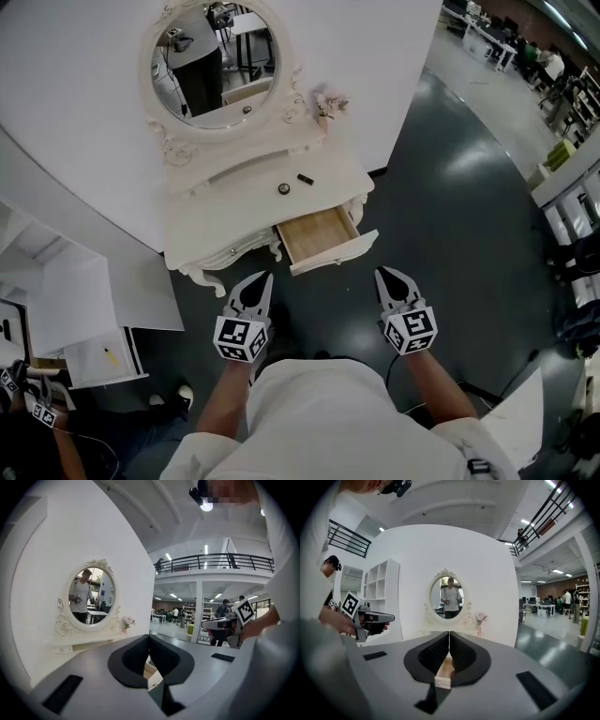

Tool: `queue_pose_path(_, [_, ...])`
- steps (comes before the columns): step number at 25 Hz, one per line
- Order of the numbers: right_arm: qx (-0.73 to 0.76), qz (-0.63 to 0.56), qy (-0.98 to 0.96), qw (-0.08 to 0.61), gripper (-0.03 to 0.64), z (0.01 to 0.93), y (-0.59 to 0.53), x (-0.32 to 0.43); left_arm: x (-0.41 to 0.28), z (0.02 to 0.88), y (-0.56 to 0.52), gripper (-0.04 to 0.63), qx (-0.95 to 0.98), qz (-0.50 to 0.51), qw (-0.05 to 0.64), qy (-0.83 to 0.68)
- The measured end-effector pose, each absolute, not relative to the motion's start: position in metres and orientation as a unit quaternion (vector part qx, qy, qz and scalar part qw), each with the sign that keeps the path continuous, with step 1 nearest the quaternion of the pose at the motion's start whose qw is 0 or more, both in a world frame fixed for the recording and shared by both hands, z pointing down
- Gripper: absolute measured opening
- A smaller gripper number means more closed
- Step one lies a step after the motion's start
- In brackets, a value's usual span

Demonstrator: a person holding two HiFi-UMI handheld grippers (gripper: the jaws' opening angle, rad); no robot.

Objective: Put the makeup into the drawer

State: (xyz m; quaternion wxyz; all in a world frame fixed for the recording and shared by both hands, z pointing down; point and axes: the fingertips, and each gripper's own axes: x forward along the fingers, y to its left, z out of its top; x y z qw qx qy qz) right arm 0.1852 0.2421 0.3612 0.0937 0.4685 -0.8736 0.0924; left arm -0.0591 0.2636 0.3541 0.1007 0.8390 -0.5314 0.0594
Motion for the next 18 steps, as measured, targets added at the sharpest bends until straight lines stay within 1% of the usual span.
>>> queue_pose_path(10, [0.487, 0.089, -0.863, 0.101, 0.028, 0.367, 0.176, 0.151, -0.096, 0.359, 0.188, 0.015, 0.850, 0.075, 0.088, -0.515])
queue_pose_path(18, [0.511, 0.107, -0.846, 0.110, 0.028, 0.372, 0.128, 0.126, -0.123, 0.367, 0.128, 0.015, 0.860, 0.082, 0.099, -0.493])
